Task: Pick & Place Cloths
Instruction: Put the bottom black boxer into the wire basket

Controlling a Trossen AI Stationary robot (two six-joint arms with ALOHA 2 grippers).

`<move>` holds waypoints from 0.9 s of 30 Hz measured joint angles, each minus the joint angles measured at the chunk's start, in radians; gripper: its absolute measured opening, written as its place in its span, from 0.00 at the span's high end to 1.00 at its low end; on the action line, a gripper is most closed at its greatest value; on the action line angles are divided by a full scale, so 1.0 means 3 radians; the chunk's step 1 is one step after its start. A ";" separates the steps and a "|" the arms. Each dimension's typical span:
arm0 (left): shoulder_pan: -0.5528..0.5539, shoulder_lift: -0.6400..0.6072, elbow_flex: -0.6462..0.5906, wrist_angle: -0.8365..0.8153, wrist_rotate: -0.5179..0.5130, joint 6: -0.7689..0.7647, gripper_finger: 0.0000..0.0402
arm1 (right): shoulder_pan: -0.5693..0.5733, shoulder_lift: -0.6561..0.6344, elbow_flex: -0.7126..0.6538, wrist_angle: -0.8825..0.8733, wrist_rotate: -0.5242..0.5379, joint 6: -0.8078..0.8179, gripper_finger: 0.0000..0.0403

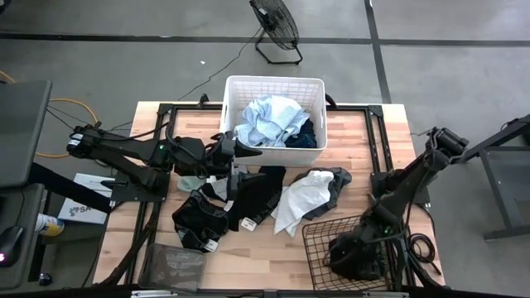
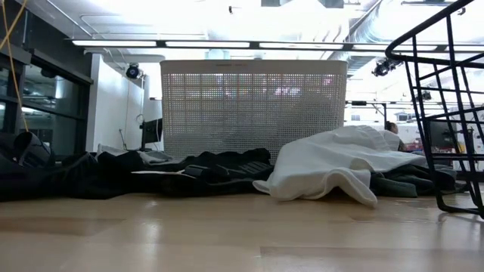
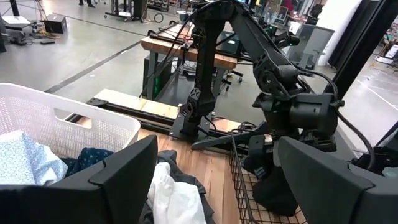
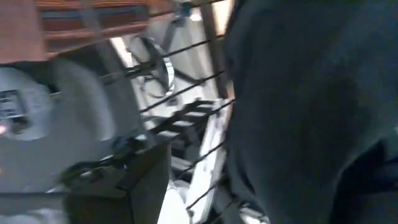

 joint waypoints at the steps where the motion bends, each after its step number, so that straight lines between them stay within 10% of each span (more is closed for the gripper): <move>1: 0.0000 0.0000 0.0001 0.0000 0.0000 0.0000 0.18 | -0.0021 -0.0039 0.0000 0.0029 -0.0041 0.0038 0.37; 16: 0.0000 0.0000 0.0000 0.0000 0.0000 -0.0001 0.18 | -0.0031 -0.0919 0.0000 -0.0027 0.0562 0.0285 0.38; 27: 0.0000 0.0000 0.0001 -0.0004 0.0000 -0.0001 0.18 | -0.0020 -0.0767 0.0000 -0.0343 0.0629 -0.0146 0.38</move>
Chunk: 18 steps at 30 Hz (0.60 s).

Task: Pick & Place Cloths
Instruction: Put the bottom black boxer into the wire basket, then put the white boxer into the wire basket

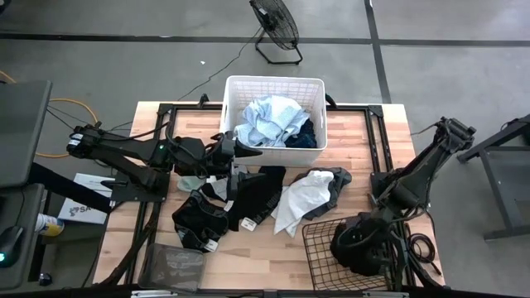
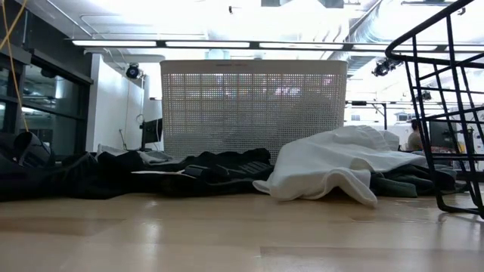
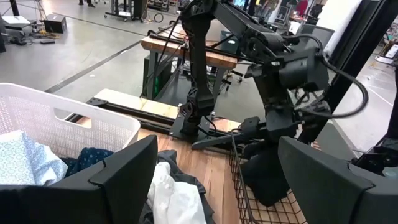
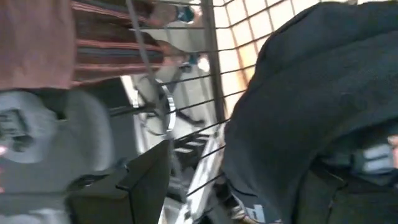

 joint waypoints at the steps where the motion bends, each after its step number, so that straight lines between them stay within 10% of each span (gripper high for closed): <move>1: 0.0000 0.0000 0.0000 -0.0003 0.0000 0.0000 0.18 | 0.0014 0.0045 0.0000 -0.0005 0.0044 -0.0083 0.38; 18: 0.0001 0.0000 0.0000 -0.0071 0.0000 -0.0001 0.18 | 0.0317 0.0404 0.0142 -0.0447 0.0761 -0.0607 0.38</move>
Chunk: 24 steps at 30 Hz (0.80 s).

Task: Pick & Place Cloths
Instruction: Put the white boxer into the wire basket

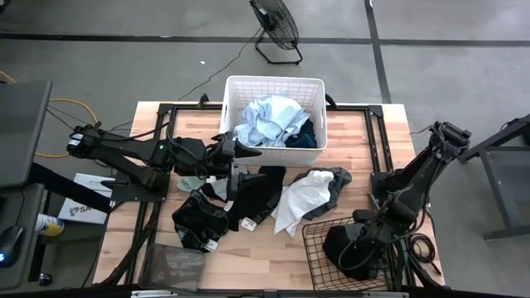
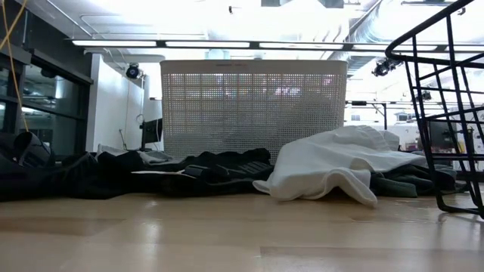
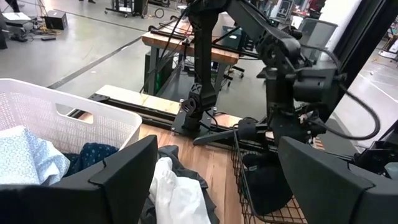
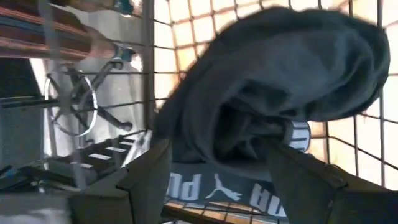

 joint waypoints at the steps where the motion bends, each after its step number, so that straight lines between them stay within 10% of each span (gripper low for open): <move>1: 0.0001 0.0000 0.0000 0.0000 0.0000 0.0000 0.18 | -0.0007 0.0000 0.0063 -0.0045 0.0014 -0.0026 0.38; 11: 0.0001 0.0000 -0.0001 -0.0001 0.0000 0.0000 0.18 | -0.0151 -0.0001 0.0741 -0.1329 0.0803 -0.0121 0.38; 24: 0.0001 0.0000 0.0000 -0.0063 0.0000 -0.0102 0.18 | -0.0752 -0.0004 0.0566 -0.2109 0.1161 0.1273 0.38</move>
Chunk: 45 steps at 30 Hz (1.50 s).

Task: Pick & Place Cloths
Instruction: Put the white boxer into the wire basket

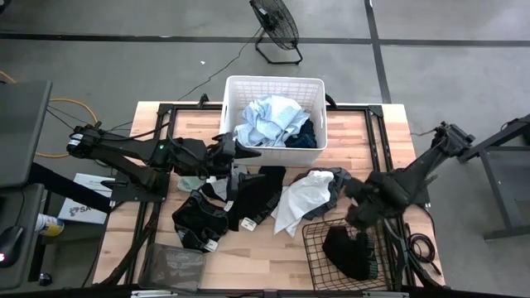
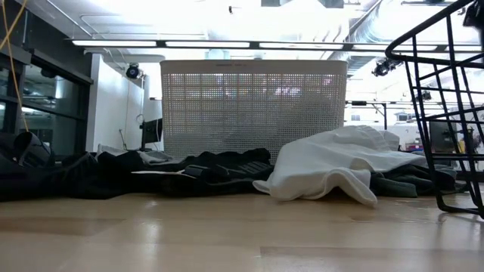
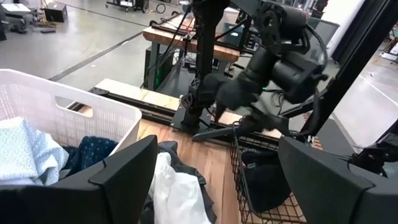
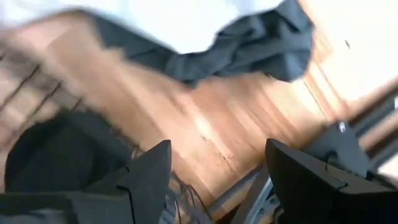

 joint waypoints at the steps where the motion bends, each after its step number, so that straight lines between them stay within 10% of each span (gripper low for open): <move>1: 0.0000 0.0000 0.0001 -0.0013 -0.0001 -0.0008 0.18 | -0.0083 0.0000 -0.0032 -0.0017 -0.0029 0.0104 0.38; 14: 0.0000 0.0000 0.0000 -0.0016 -0.0001 -0.0075 0.18 | -0.1079 -0.0017 -0.0601 0.0126 -0.0031 0.0486 0.38; 25: 0.0000 0.0000 0.0001 -0.0021 0.0000 -0.0077 0.18 | -0.1440 -0.0019 -0.1022 0.1746 0.0100 -0.0789 0.38; 45: -0.0001 0.0000 0.0000 -0.0025 0.0000 -0.0081 0.18 | -0.1861 0.0003 -0.1032 0.2422 0.0438 -0.0286 0.38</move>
